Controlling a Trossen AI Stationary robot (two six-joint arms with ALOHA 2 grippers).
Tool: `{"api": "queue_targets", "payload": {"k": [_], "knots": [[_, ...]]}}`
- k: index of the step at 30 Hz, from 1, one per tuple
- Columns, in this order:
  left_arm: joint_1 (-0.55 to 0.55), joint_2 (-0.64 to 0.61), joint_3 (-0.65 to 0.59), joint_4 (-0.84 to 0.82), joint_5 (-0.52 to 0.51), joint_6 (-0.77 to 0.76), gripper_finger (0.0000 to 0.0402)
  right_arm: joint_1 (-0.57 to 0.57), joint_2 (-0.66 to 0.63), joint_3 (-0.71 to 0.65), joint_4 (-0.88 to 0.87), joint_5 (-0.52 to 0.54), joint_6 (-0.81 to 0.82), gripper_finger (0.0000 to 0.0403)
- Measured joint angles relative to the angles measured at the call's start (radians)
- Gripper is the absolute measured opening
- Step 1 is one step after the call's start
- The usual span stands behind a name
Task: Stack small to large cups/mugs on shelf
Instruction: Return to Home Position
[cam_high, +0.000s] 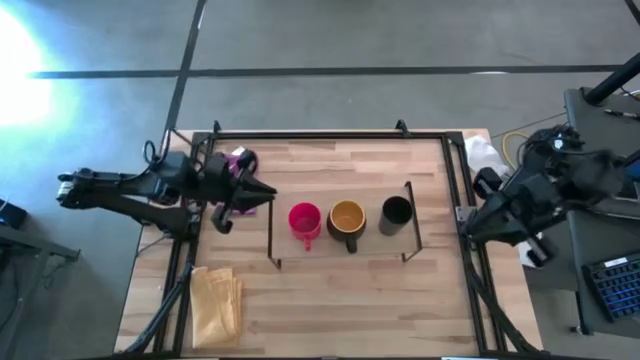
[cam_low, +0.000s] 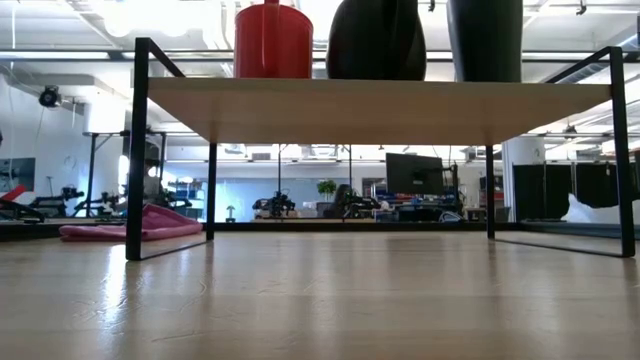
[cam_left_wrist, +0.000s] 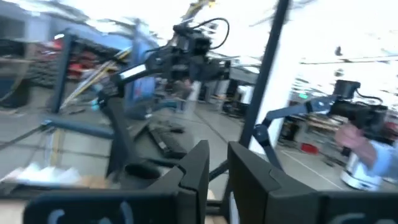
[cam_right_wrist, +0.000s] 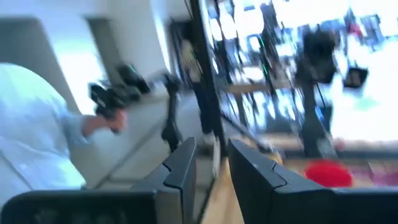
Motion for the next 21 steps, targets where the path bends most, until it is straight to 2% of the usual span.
{"api": "queue_targets", "payload": {"k": [4,10,13,16,21], "knots": [[0.000,-0.107,-0.122,0.035,-0.031,0.014,0.0045,-0.005,-0.149,-0.196,0.205,-0.064,-0.121,0.0081],[-0.001,-0.243,-0.252,0.018,-0.005,0.008,0.0045,-0.018,-0.295,-0.467,0.472,-0.060,-0.225,0.0077],[-0.001,-0.319,-0.320,-0.002,-0.038,-0.014,0.0045,-0.033,-0.356,-0.587,0.573,-0.061,-0.230,0.0077],[-0.001,-0.397,-0.392,-0.039,-0.120,-0.037,0.0045,-0.056,-0.382,-0.707,0.712,-0.047,-0.235,0.0078],[-0.002,-0.545,-0.491,-0.065,-0.185,-0.045,0.0045,-0.077,-0.379,-0.840,0.929,-0.033,-0.269,0.0082]]}}
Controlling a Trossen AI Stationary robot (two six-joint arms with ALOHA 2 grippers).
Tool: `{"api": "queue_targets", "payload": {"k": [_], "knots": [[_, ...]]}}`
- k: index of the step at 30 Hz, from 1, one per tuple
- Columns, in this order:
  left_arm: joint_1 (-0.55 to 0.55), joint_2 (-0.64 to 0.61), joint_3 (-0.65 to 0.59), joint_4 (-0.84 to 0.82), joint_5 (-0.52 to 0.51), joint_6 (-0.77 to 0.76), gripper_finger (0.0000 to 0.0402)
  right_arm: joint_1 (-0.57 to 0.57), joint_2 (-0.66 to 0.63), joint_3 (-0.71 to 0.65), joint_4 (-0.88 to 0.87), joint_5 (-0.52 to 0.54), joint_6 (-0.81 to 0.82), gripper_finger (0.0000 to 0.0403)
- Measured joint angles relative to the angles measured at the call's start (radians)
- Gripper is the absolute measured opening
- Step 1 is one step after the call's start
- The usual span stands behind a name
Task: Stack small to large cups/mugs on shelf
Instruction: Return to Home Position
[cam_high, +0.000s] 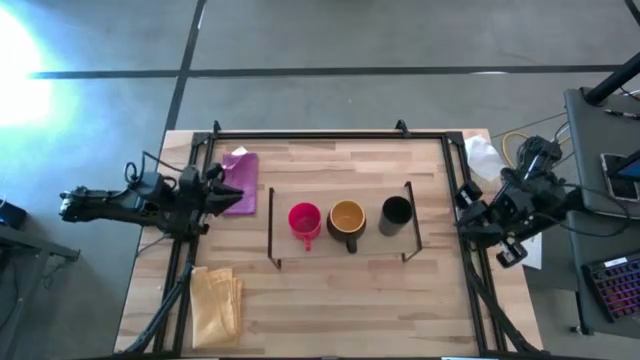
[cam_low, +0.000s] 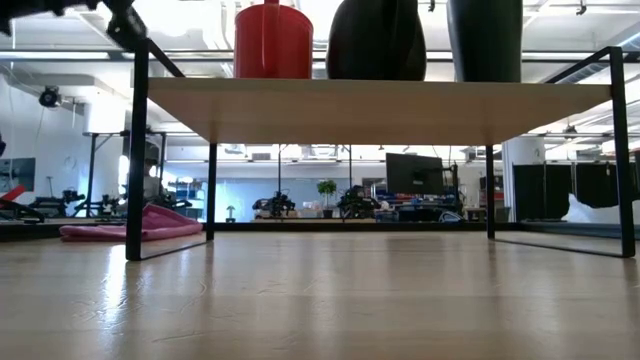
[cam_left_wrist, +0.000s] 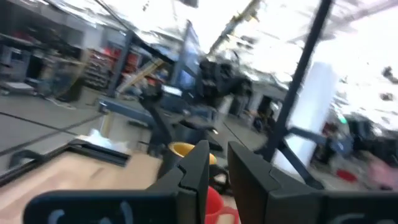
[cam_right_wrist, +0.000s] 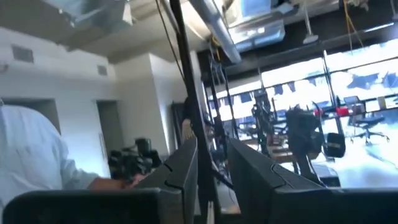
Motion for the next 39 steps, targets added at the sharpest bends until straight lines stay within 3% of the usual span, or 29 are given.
{"api": "queue_targets", "payload": {"k": [10,13,19,25,27,31,33,39], "knots": [[0.001,-0.246,-0.069,-0.286,-0.149,-0.014,0.0045,-0.022,0.074,-0.144,0.027,0.237,0.273,0.0076],[0.001,-0.312,-0.067,-0.360,-0.178,-0.015,0.0045,-0.022,0.104,-0.154,0.045,0.236,0.230,0.0075],[0.001,-0.304,-0.058,-0.404,-0.184,-0.018,0.0045,-0.022,0.111,-0.180,0.050,0.249,0.169,0.0080],[0.000,-0.306,-0.041,-0.388,-0.178,0.004,0.0045,-0.022,0.057,-0.257,0.040,0.284,0.541,0.0074],[0.001,-0.306,-0.043,-0.408,-0.178,0.009,0.0045,-0.023,0.060,-0.261,0.059,0.210,0.438,0.0073],[0.001,-0.306,-0.037,-0.394,-0.157,0.017,0.0045,-0.022,0.046,-0.263,0.180,-0.083,0.088,0.0070],[0.001,-0.306,-0.043,-0.403,-0.150,0.016,0.0045,-0.021,0.014,-0.276,0.185,-0.182,0.002,0.0067],[0.001,-0.306,-0.049,-0.404,-0.141,0.017,0.0045,-0.022,-0.166,-0.405,0.185,-0.185,0.000,0.0057]]}}
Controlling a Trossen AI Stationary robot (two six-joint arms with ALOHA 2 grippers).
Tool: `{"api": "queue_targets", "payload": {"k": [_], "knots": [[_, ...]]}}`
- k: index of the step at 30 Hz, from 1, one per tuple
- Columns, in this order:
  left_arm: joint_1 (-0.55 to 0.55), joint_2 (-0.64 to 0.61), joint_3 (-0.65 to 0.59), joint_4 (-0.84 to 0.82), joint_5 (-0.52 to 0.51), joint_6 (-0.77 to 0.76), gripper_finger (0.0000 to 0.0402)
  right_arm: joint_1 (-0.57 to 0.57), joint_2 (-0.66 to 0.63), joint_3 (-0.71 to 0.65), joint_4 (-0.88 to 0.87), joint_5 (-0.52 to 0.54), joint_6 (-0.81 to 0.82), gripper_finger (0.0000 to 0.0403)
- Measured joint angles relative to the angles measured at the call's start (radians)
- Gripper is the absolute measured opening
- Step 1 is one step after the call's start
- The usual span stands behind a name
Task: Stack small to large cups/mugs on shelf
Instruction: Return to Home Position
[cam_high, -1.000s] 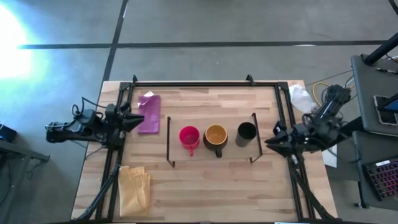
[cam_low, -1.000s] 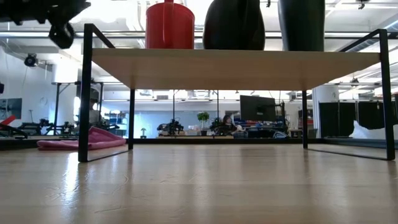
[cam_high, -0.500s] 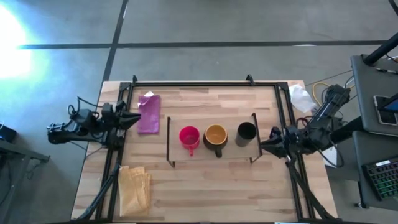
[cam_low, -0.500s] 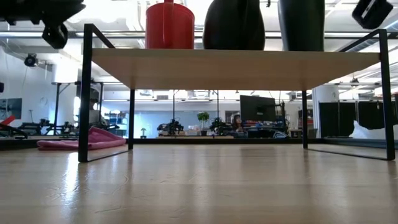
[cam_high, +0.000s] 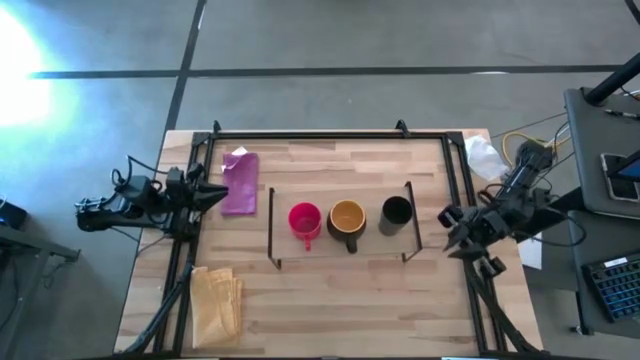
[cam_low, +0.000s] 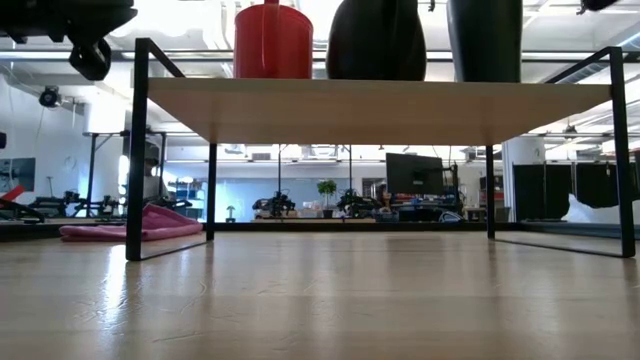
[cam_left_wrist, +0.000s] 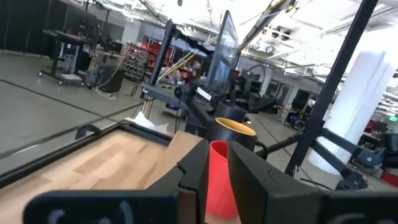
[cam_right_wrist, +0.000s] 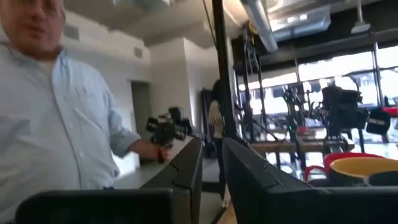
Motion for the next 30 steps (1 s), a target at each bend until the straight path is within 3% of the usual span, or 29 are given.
{"api": "queue_targets", "payload": {"k": [9,12,16,19,22,24,30], "knots": [[0.000,0.000,-0.003,0.002,-0.001,-0.024,0.0045,-0.050,-0.254,-0.064,-0.107,0.004,0.015,0.0057],[0.000,0.000,-0.009,0.002,-0.001,-0.040,0.0045,-0.089,-0.245,-0.039,-0.131,0.029,0.024,0.0057],[0.000,0.000,-0.013,0.003,-0.002,-0.062,0.0045,-0.157,-0.111,0.069,-0.113,0.042,-0.036,0.0057],[0.000,0.000,-0.013,0.013,-0.002,-0.061,0.0045,-0.237,-0.025,0.164,-0.182,0.038,-0.032,0.0056],[0.000,0.000,-0.014,0.018,-0.013,-0.060,0.0045,-0.350,-0.009,0.217,-0.272,-0.039,0.024,0.0056],[0.000,0.000,-0.017,0.017,-0.013,-0.061,0.0045,-0.433,-0.021,0.222,-0.289,-0.103,0.040,0.0056],[0.000,0.001,-0.029,0.021,-0.011,-0.061,0.0045,-0.687,-0.107,0.195,-0.402,-0.139,0.176,0.0056]]}}
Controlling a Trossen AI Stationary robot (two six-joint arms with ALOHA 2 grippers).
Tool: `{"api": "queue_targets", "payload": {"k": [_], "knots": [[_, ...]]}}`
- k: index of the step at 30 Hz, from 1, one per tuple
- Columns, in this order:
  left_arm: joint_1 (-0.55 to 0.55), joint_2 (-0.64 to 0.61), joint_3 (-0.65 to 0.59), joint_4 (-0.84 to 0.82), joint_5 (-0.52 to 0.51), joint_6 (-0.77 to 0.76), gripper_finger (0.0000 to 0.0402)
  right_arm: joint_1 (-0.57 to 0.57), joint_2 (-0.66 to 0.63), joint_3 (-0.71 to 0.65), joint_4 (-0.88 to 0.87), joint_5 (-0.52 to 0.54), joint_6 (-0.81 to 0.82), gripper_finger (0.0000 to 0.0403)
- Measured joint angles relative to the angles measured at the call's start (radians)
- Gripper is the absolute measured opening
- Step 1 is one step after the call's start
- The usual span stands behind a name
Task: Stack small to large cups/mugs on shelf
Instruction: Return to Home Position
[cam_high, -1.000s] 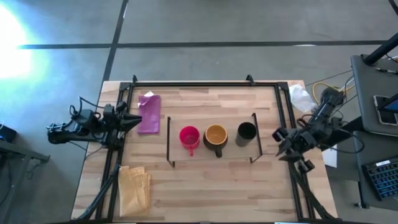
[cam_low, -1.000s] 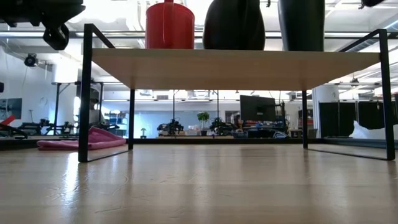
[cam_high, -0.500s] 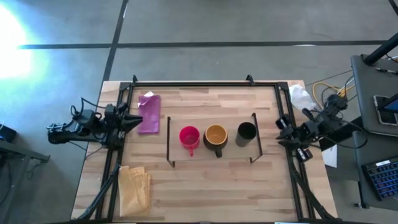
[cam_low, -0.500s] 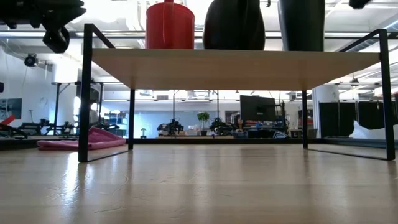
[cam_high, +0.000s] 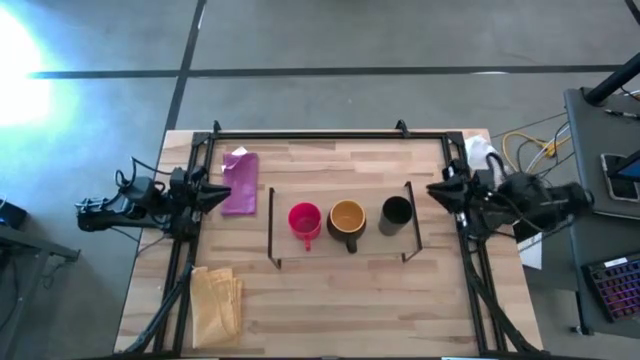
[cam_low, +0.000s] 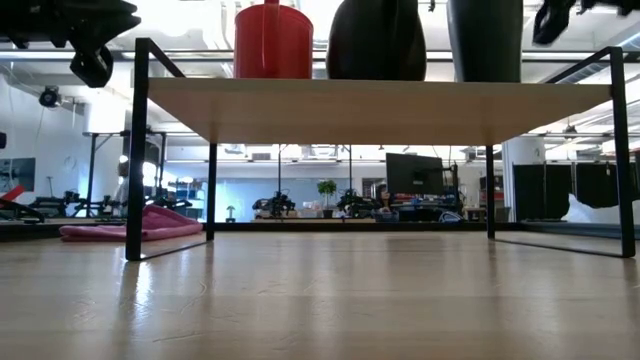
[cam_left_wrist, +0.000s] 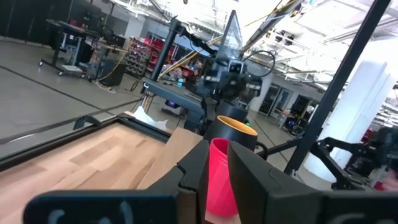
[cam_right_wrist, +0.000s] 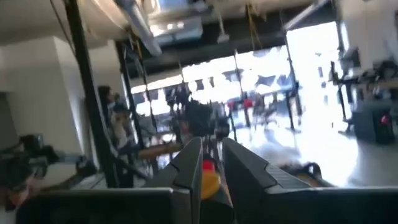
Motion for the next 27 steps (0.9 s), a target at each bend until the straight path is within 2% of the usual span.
{"api": "queue_targets", "payload": {"k": [4,7,12,17,20,27], "knots": [[0.000,0.000,0.000,0.004,0.001,0.001,0.0045,-0.112,-0.070,-0.064,-0.049,-0.195,0.052,0.0056],[0.000,0.000,-0.001,0.004,0.001,0.001,0.0045,-0.154,-0.123,-0.119,-0.102,-0.229,0.098,0.0056],[0.000,0.000,-0.001,-0.018,0.001,0.001,0.0045,-0.168,-0.222,-0.184,-0.163,-0.219,0.136,0.0056],[-0.001,0.001,-0.002,-0.053,-0.001,0.001,0.0045,-0.168,-0.210,-0.179,-0.250,-0.133,0.138,0.0056],[-0.001,0.000,-0.002,-0.097,-0.004,0.000,0.0045,-0.168,-0.220,-0.168,-0.370,-0.076,0.164,0.0056],[0.000,0.004,-0.002,-0.163,-0.004,0.001,0.0045,-0.168,-0.219,-0.105,-0.532,-0.037,0.180,0.0056]]}}
